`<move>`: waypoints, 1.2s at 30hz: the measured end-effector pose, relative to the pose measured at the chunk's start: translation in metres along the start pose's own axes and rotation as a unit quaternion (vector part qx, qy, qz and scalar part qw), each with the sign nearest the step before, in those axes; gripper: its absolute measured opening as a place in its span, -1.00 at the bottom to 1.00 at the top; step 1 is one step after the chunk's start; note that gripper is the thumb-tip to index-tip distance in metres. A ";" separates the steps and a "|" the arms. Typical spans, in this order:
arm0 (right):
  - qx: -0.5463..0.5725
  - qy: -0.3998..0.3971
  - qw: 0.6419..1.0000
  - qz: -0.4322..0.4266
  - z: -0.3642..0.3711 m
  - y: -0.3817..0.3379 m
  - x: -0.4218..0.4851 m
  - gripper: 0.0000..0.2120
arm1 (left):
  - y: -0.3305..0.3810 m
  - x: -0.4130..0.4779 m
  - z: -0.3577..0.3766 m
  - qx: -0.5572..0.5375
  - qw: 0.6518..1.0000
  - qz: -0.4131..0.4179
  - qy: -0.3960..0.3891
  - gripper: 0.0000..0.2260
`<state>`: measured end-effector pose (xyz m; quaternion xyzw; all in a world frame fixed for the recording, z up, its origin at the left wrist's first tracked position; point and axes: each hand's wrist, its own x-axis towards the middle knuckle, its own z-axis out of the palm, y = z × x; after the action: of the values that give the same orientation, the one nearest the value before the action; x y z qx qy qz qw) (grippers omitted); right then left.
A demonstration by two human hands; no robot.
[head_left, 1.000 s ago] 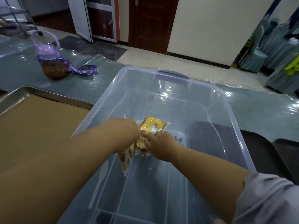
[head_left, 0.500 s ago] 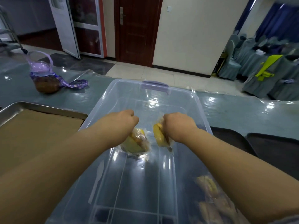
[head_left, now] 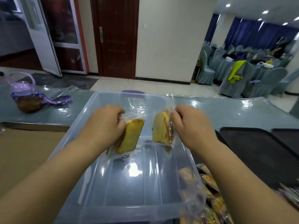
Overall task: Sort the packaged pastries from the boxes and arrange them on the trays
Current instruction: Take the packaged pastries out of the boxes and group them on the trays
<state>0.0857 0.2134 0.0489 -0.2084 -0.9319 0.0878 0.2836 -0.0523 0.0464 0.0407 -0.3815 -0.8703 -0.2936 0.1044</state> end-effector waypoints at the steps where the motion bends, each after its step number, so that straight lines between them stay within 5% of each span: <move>1: 0.011 0.021 1.000 0.003 -0.009 0.003 -0.005 -0.69 | 0.009 -0.002 -0.002 -0.003 1.000 0.004 0.012 -0.73; 15: 0.069 0.151 0.986 0.021 -0.143 0.138 -0.126 -0.80 | 0.234 -0.066 0.026 -0.038 0.987 0.082 0.136 -0.76; 36: 0.005 0.049 0.968 0.244 -0.210 0.470 -0.252 -0.77 | 0.494 -0.071 0.295 -0.171 0.975 0.120 -0.069 -0.77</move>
<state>0.5529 0.5347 -0.0349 -0.4323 -0.8373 0.1490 0.2998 0.3672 0.4432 -0.0127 -0.5150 -0.7600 -0.3962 0.0116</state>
